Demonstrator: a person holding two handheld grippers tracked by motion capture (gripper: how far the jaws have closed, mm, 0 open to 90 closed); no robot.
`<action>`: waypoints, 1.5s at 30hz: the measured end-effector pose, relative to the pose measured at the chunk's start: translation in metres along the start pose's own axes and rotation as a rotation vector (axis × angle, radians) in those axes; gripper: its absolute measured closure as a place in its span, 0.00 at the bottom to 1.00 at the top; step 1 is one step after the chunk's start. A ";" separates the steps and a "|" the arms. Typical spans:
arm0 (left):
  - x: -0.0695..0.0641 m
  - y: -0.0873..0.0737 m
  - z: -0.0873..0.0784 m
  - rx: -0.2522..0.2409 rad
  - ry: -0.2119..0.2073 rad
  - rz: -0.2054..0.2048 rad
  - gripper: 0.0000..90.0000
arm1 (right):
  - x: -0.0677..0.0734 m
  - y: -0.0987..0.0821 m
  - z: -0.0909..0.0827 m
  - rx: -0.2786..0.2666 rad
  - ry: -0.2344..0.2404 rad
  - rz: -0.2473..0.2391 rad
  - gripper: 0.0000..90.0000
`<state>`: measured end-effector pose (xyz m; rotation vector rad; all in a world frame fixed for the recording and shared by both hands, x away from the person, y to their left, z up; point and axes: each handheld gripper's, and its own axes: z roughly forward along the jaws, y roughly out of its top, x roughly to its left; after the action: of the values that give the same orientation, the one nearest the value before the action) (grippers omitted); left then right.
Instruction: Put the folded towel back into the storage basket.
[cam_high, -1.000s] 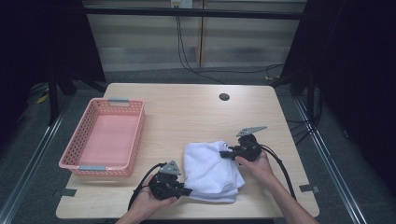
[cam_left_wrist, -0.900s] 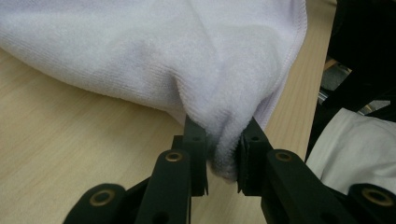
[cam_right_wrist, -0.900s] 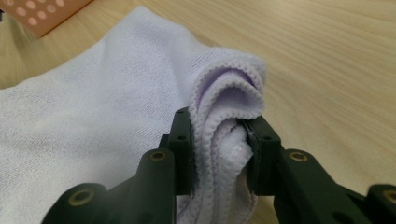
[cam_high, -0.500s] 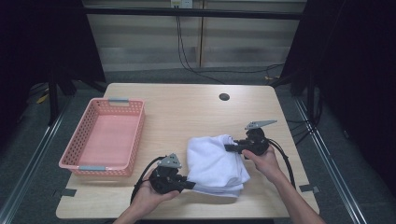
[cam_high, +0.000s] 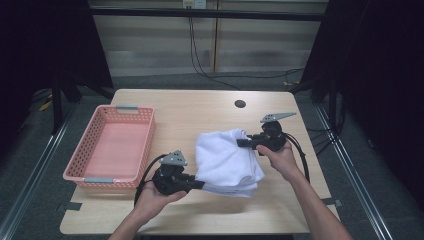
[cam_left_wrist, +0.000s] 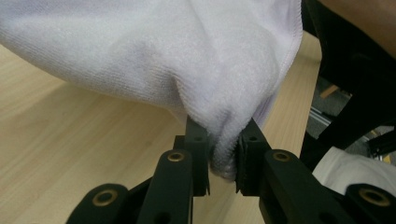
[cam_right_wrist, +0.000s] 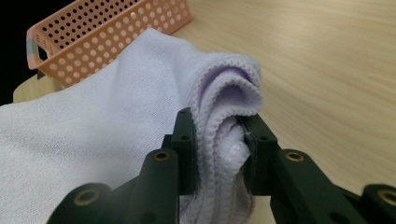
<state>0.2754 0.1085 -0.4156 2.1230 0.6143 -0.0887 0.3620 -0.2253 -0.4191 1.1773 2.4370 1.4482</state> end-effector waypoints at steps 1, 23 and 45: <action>0.000 0.002 -0.002 0.001 0.002 0.003 0.87 | 0.000 0.003 0.000 -0.005 0.001 0.000 0.78; 0.027 0.003 -0.060 -0.105 0.059 -0.041 0.87 | 0.014 0.060 0.029 -0.055 0.073 -0.039 0.78; 0.063 -0.022 -0.142 -0.218 0.146 -0.124 0.88 | 0.053 0.131 0.103 -0.039 0.156 -0.088 0.78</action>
<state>0.2972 0.2557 -0.3651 1.8904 0.8051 0.0625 0.4435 -0.0830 -0.3580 0.9708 2.5115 1.6100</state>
